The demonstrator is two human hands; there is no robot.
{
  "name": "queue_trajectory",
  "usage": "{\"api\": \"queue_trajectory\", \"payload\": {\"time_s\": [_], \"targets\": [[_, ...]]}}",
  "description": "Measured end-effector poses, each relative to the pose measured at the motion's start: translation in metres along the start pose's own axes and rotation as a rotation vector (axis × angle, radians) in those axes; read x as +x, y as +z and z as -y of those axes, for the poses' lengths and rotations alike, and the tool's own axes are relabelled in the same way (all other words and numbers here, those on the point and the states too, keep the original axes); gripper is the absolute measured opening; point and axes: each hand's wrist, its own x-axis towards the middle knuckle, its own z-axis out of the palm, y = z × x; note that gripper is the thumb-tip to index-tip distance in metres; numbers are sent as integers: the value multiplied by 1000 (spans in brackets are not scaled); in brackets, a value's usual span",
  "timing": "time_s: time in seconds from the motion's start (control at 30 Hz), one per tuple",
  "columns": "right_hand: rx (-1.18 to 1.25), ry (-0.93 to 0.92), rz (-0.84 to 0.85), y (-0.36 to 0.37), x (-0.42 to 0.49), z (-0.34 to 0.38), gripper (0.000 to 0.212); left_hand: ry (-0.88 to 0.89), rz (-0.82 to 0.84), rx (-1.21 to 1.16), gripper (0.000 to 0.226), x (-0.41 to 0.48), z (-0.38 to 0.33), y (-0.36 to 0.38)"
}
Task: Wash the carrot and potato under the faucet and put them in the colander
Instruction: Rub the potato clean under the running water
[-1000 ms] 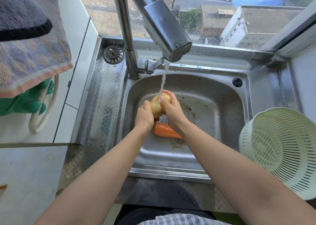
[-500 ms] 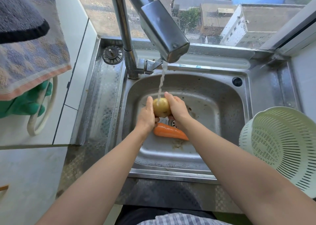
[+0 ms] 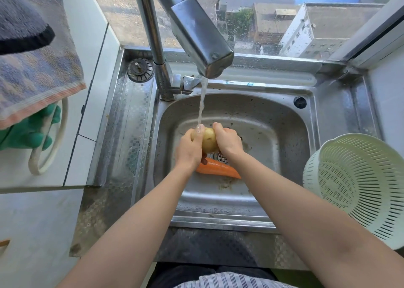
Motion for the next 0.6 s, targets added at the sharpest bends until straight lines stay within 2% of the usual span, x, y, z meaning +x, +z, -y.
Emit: {"api": "queue_trajectory", "payload": {"time_s": [0.07,0.17,0.23,0.33,0.4,0.47,0.6], "targets": [[-26,-27,2,0,0,-1,56,-79,-78,30,54,9,1,-3],[14,4,66,0,-1,-3,56,-207,-8,-41,62,17,4,-10],[68,113,124,0,1,-3,54,-134,62,21,68,10,2,-10],[78,181,154,0,0,-3,59,78,72,156,56,-8,1,-5],[15,107,188,0,-5,-3,60,85,-38,151,45,-7,1,-4],[10,-22,245,4,-12,-3,59,7,-149,115,27,6,4,-6],[100,-130,229,9,-13,-6,63,-138,-139,-125,34,20,7,-13]]}}
